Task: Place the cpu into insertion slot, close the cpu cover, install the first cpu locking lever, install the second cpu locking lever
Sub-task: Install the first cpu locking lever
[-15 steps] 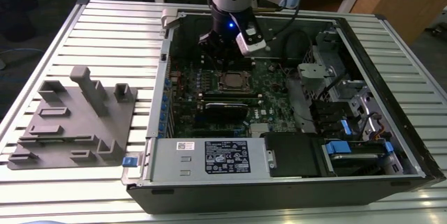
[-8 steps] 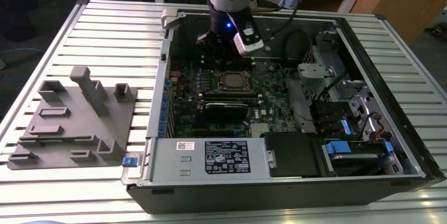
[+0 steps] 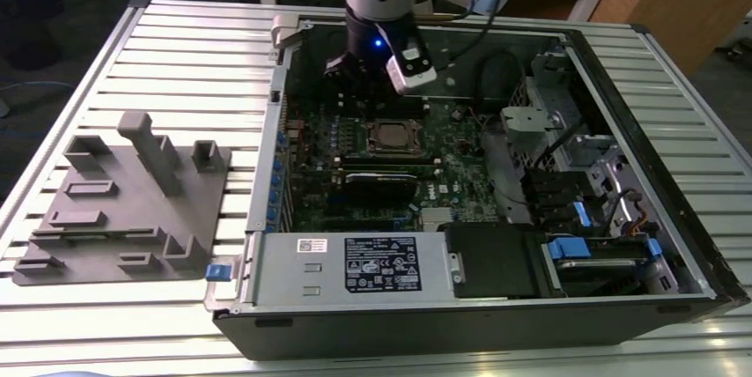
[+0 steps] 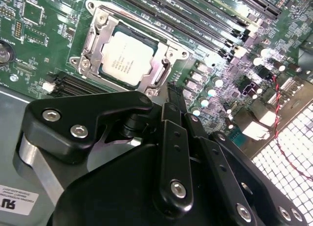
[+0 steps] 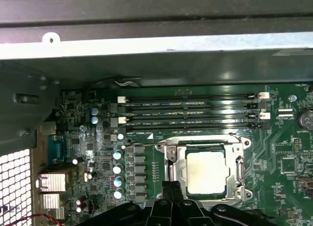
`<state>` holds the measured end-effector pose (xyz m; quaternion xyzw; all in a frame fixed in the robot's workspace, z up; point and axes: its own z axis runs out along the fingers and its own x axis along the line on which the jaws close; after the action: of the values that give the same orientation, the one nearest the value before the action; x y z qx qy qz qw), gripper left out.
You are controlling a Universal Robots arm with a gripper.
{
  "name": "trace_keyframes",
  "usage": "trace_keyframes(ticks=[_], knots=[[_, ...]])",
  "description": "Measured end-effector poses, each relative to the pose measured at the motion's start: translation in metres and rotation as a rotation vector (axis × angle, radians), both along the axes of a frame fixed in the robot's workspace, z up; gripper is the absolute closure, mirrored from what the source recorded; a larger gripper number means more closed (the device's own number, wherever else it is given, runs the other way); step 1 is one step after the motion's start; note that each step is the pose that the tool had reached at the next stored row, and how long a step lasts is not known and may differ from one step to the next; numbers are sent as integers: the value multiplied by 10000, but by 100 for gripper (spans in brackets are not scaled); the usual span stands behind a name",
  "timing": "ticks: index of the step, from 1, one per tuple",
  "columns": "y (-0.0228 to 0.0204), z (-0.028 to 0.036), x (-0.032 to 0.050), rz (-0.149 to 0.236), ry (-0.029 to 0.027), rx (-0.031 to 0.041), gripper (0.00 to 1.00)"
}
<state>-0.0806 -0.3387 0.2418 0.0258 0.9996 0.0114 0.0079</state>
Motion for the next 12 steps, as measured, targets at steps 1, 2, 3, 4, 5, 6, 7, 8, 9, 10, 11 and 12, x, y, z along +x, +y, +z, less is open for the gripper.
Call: trace_keyframes(ticks=[1,2,3,4,5,6,7,8,9,10,11,12], knots=[[0,0,-2,0,1,-1,89],[0,0,-2,1,1,-1,89],[0,0,-2,2,2,-2,89],[0,1,-2,1,2,-2,89],[0,1,-3,1,2,-3,89],[-1,4,-3,1,3,-4,89],[-1,9,-3,1,3,-4,89],[-1,16,-3,0,2,-3,89],[0,27,-3,0,2,-2,89],[-1,42,-3,0,2,-3,89],[0,59,-3,0,1,-2,89],[0,76,-3,0,0,-1,89]])
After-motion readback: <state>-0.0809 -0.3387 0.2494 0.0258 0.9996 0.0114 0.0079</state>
